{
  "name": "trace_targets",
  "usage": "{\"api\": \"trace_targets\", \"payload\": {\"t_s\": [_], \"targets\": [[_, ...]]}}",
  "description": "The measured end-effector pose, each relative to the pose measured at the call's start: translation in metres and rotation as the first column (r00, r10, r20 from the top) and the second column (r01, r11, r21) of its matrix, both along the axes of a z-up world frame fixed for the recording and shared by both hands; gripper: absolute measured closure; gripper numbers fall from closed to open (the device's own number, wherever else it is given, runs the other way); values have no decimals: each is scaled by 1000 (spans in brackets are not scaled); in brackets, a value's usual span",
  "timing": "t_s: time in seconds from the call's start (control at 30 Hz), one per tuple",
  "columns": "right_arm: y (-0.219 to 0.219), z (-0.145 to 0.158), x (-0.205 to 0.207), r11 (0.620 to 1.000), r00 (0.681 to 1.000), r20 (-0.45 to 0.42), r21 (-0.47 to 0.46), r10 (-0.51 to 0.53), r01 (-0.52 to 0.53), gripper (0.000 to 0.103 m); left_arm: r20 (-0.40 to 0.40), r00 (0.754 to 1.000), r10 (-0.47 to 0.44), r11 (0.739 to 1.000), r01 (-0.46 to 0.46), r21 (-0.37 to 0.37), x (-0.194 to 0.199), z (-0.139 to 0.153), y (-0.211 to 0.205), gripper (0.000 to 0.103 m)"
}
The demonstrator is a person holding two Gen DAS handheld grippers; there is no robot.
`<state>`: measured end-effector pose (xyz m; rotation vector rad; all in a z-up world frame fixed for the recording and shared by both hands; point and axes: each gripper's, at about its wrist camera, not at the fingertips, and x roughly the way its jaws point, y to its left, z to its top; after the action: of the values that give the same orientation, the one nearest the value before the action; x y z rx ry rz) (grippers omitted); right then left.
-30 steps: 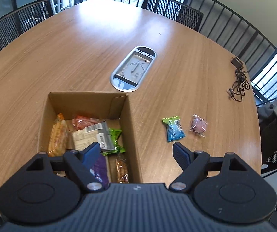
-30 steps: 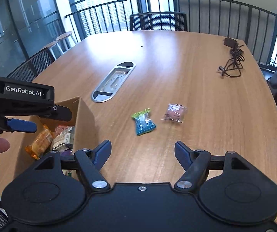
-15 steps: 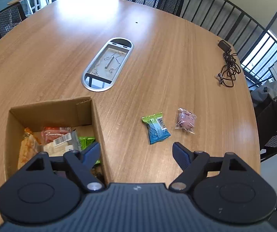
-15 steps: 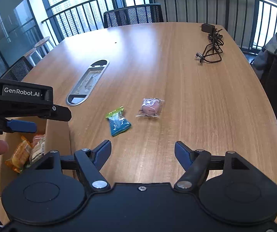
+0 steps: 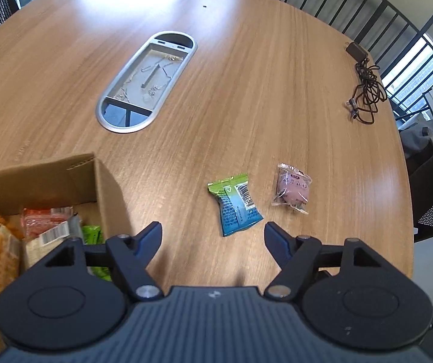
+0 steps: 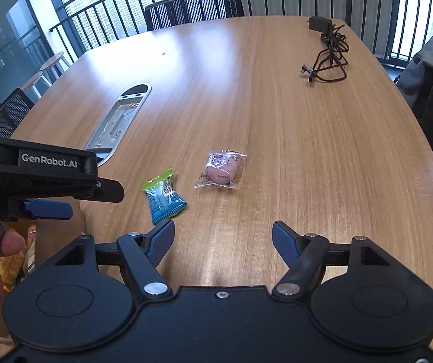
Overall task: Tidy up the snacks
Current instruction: 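Move both open grippers back toward the last two packets, then grasp the blue-and-green packet with the left gripper while the right grasps the pink packet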
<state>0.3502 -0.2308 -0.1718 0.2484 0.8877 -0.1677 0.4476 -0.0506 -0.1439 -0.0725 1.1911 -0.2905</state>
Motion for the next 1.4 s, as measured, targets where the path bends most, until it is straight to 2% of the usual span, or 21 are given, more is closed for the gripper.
{"api": "trace_targets", "payload": {"t_s": [0.13,0.23,0.33,0.43,0.53,0.63,0.83,1.0,1.07,1.2,1.3,1.4], "targets": [[-6,-7,11,1000,1000,-24,8,0,0,36,-20,1000,11,1000,-12,-7,13,-11,-7,31],[-10,-11,18,1000,999,-35,13,0,0,37,13,1000,22,999,-22,46,20,-14,-16,31],[-12,-15,25,1000,999,-47,10,4,-4,37,28,999,41,997,-43,61,27,-14,-20,31],[-14,-17,31,1000,998,-55,7,8,-8,37,25,999,39,999,-39,17,31,-9,-21,33],[-17,-19,35,1000,998,-60,9,10,-9,37,41,999,26,1000,-27,17,32,-5,-29,33],[-19,-21,40,1000,998,-63,10,9,-8,37,-11,999,36,999,-36,-3,36,-17,-32,33],[-21,-24,46,1000,997,-73,0,15,-15,38,-89,994,63,998,-66,-24,43,-44,-33,44],[-27,-24,50,1000,996,-84,-13,10,-11,38,-111,991,71,997,-75,-26,48,-55,-38,49],[-28,-24,52,1000,996,-85,-15,10,-11,38,-137,988,70,997,-73,-18,51,-62,-40,59],[-27,-25,63,1000,996,-85,-15,20,-21,39,-148,987,66,997,-71,-28,51,-63,-39,72],[-25,-26,70,1000,996,-82,-10,26,-27,40,-140,987,81,997,-83,-7,52,-61,-34,73],[-22,-25,77,999,996,-78,-8,37,-38,40,-131,987,96,995,-99,-19,54,-55,-26,74]]}}
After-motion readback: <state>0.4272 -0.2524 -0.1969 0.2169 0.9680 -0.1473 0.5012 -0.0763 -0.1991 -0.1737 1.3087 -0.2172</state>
